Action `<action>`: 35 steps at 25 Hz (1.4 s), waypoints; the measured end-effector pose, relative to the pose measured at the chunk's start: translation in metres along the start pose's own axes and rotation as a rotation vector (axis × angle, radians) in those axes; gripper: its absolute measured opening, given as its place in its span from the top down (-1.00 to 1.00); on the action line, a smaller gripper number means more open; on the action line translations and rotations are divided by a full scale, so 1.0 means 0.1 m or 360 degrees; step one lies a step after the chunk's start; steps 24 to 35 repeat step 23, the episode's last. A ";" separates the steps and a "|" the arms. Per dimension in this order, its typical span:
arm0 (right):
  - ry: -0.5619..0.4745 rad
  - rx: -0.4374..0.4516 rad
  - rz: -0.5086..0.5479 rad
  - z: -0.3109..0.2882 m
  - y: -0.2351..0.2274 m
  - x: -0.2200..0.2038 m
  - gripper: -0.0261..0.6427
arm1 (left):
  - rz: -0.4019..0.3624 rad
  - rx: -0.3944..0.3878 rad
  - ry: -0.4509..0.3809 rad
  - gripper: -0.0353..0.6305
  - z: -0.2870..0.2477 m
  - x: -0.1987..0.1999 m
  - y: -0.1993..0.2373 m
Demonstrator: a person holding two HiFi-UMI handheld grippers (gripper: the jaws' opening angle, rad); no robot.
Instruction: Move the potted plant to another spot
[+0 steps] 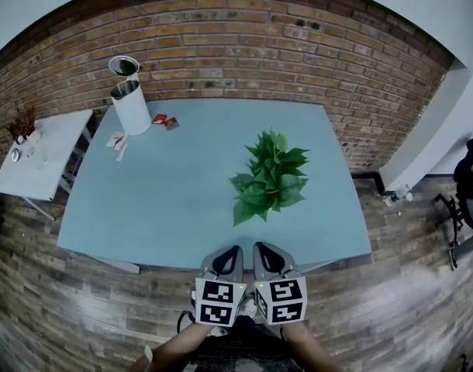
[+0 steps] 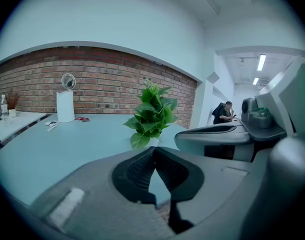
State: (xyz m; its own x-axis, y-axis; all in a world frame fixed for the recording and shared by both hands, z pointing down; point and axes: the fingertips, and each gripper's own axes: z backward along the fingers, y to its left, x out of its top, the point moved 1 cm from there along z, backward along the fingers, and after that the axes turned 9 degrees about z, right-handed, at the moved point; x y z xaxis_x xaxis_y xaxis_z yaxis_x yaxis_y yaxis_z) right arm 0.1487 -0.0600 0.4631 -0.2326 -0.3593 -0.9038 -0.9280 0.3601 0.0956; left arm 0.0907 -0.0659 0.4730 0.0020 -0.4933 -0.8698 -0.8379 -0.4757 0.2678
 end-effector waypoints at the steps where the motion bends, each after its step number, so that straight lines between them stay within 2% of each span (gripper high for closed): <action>1: -0.0005 0.0005 -0.0012 0.02 0.01 0.00 0.91 | -0.0006 -0.0001 -0.0003 0.89 0.02 0.00 -0.01; 35: -0.0019 0.0052 0.0002 0.20 0.19 0.01 0.91 | -0.0016 0.0024 -0.0039 0.89 0.29 -0.03 -0.01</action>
